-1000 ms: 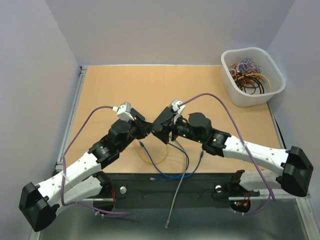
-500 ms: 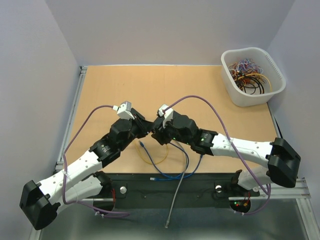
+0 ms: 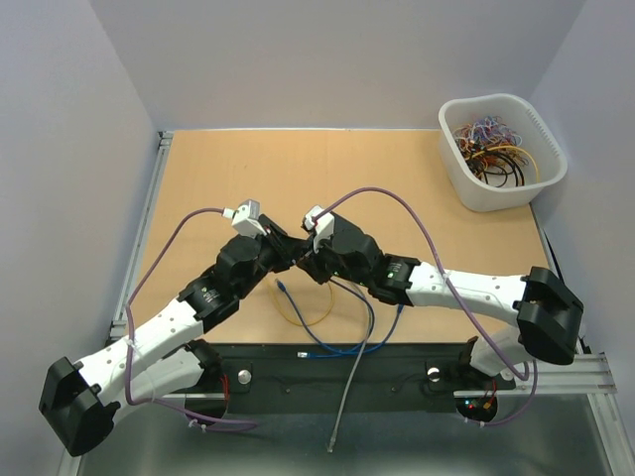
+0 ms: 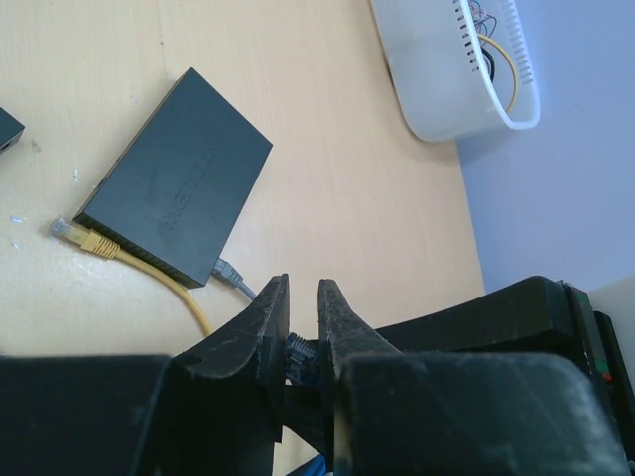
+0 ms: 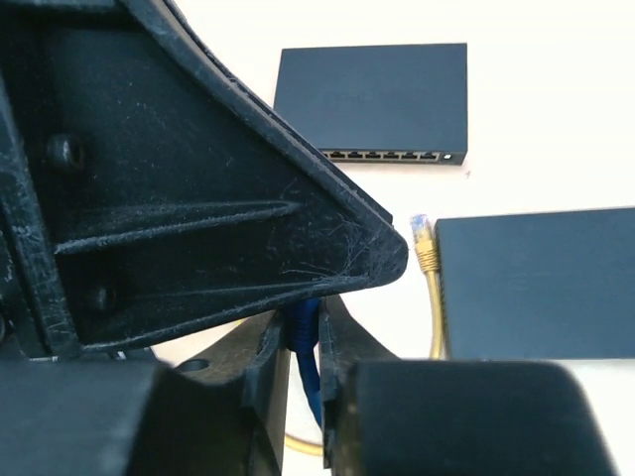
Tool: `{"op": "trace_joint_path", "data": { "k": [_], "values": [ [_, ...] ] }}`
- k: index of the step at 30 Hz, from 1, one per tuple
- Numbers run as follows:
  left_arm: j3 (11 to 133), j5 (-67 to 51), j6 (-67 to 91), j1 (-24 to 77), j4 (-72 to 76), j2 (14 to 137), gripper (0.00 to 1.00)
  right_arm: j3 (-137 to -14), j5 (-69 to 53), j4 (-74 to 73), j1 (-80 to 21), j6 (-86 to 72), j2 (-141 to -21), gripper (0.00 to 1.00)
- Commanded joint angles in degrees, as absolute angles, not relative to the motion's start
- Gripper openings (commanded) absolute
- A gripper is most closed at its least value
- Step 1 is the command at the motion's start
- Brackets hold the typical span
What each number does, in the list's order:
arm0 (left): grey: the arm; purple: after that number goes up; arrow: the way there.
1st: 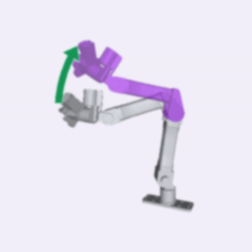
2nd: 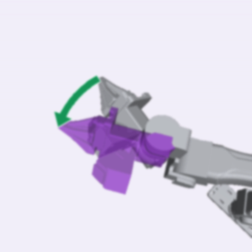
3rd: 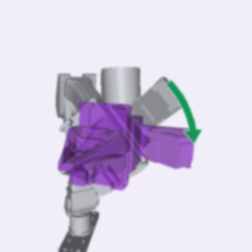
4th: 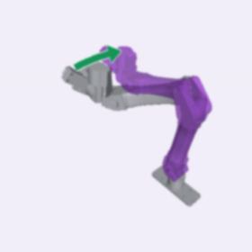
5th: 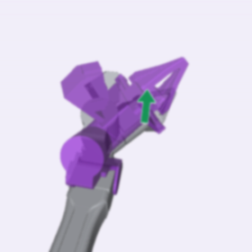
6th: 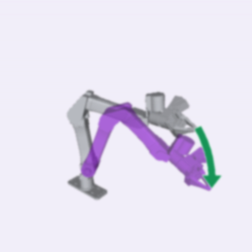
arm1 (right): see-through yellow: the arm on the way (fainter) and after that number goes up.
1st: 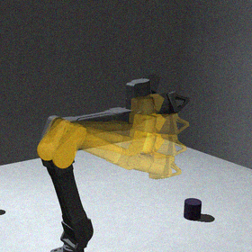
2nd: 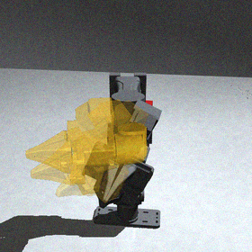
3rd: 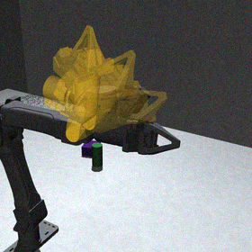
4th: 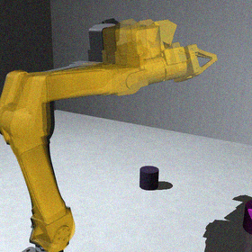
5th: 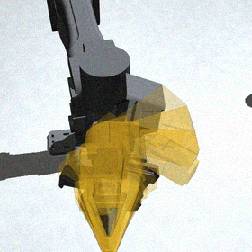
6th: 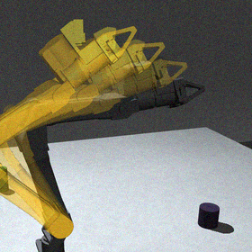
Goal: Insert the plug into the switch port
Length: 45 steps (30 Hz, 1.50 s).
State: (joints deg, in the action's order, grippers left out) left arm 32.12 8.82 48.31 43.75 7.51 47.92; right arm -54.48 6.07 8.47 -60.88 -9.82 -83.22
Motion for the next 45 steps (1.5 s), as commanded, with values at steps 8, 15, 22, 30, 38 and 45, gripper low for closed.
{"op": "trace_joint_path", "data": {
  "k": [8, 15, 22, 30, 38, 45],
  "values": [
    [30.94, 5.54, 45.62, 43.86, 13.36, 44.92, 0.30, -51.77, 0.80, 17.84, -61.08, -10.98, -79.55, 0.00],
    [30.41, 3.07, 35.08, 43.86, 19.42, 40.53, 0.72, -47.64, -13.85, 23.80, -56.52, -17.48, -74.10, 0.00],
    [26.99, -1.74, 27.69, 43.51, 29.86, 35.16, 0.75, -44.30, -33.45, 36.62, -47.56, -30.56, -74.53, 0.00],
    [24.08, -7.65, 26.98, 43.51, 36.21, 35.07, 0.73, -45.88, -42.09, 41.48, -47.20, -33.05, -78.13, 0.00],
    [23.91, -8.35, 26.89, 43.51, 37.44, 36.74, 0.66, -46.58, -48.33, 46.67, -47.20, -35.59, -79.98, 0.00],
    [23.64, -9.14, 26.98, 43.51, 37.53, 36.21, 0.45, -47.46, -50.89, 48.95, -47.11, -37.53, -82.97, 0.00]
  ]
}}
